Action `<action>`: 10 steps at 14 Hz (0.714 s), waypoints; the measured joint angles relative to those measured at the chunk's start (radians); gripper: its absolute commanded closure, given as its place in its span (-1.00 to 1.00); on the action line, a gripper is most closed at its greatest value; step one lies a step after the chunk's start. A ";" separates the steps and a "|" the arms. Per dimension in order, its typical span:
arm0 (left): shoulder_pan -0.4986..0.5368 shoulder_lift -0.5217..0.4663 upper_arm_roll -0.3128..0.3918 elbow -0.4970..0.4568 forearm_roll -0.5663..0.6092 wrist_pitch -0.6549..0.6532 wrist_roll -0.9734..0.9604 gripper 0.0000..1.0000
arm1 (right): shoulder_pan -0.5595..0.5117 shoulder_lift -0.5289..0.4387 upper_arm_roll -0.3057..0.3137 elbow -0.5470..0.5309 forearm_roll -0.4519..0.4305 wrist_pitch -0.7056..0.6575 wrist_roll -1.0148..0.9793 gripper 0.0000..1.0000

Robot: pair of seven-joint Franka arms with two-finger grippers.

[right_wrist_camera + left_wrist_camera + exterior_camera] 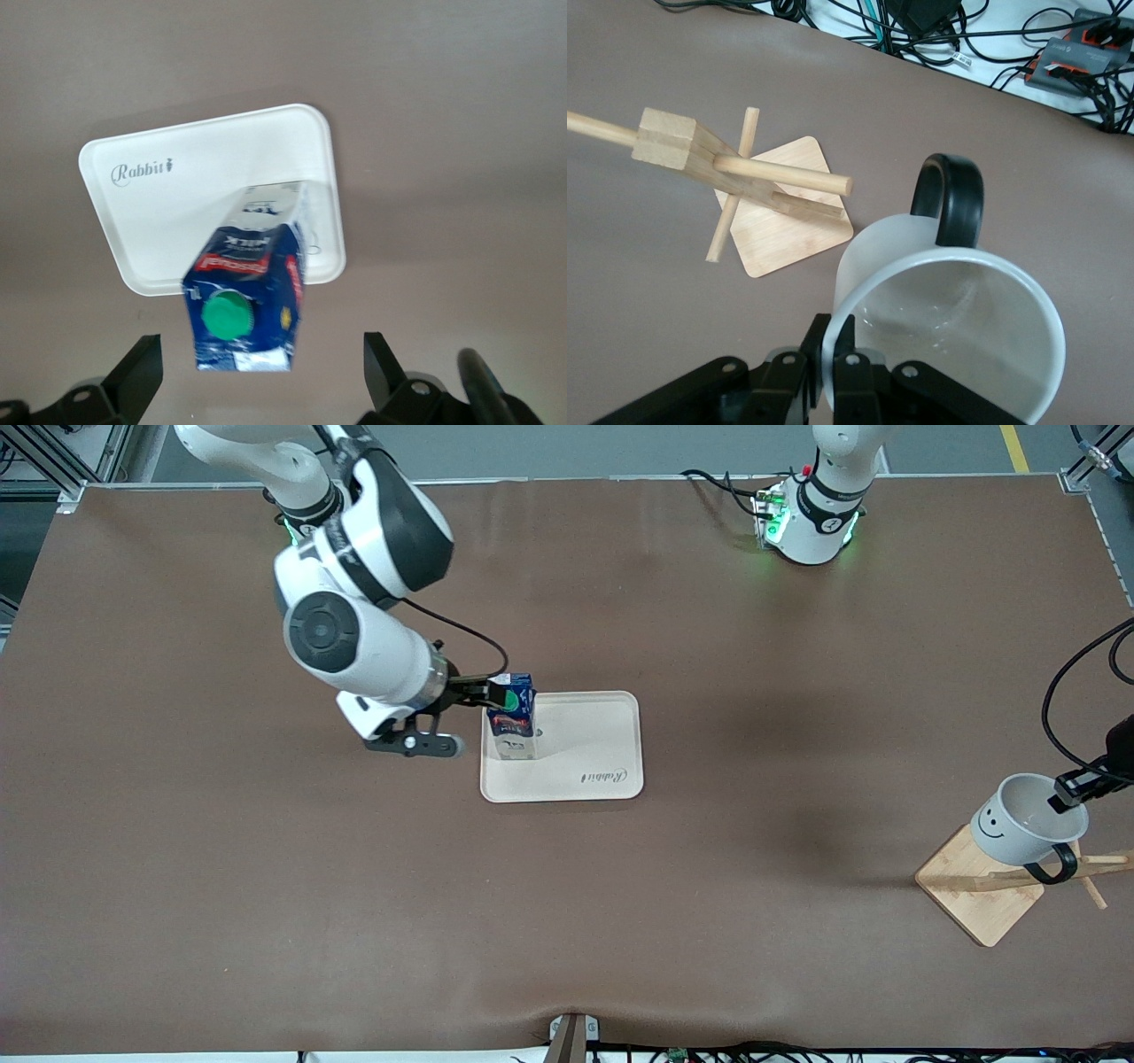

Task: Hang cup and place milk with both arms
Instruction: 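Hang the mug handle on the stand peg while the right gripper reaches the milk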

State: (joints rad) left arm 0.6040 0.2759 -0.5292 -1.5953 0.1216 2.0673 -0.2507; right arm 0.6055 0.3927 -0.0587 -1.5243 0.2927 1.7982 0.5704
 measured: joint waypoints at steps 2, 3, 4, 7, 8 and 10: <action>0.005 0.001 0.001 0.001 -0.016 0.028 -0.012 1.00 | 0.047 0.034 -0.001 0.000 -0.012 0.030 0.003 -1.00; 0.011 0.001 0.001 0.001 -0.023 0.035 -0.020 1.00 | 0.063 0.049 -0.001 0.000 -0.025 0.034 0.004 -1.00; 0.023 0.003 0.002 0.001 -0.034 0.042 -0.023 1.00 | 0.074 0.060 -0.001 -0.001 -0.037 0.034 0.004 -1.00; 0.049 0.013 0.002 0.001 -0.070 0.055 -0.025 1.00 | 0.090 0.082 -0.002 -0.001 -0.058 0.033 0.006 -1.00; 0.050 0.018 0.001 0.001 -0.074 0.058 -0.032 1.00 | 0.090 0.084 -0.002 -0.003 -0.067 0.031 0.007 -1.00; 0.049 0.028 0.000 0.001 -0.075 0.065 -0.049 1.00 | 0.091 0.087 -0.002 -0.010 -0.084 0.029 0.007 -1.00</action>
State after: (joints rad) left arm 0.6529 0.3036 -0.5296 -1.5942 0.0471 2.1327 -0.3001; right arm 0.6961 0.4796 -0.0610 -1.5345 0.2084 1.8274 0.5770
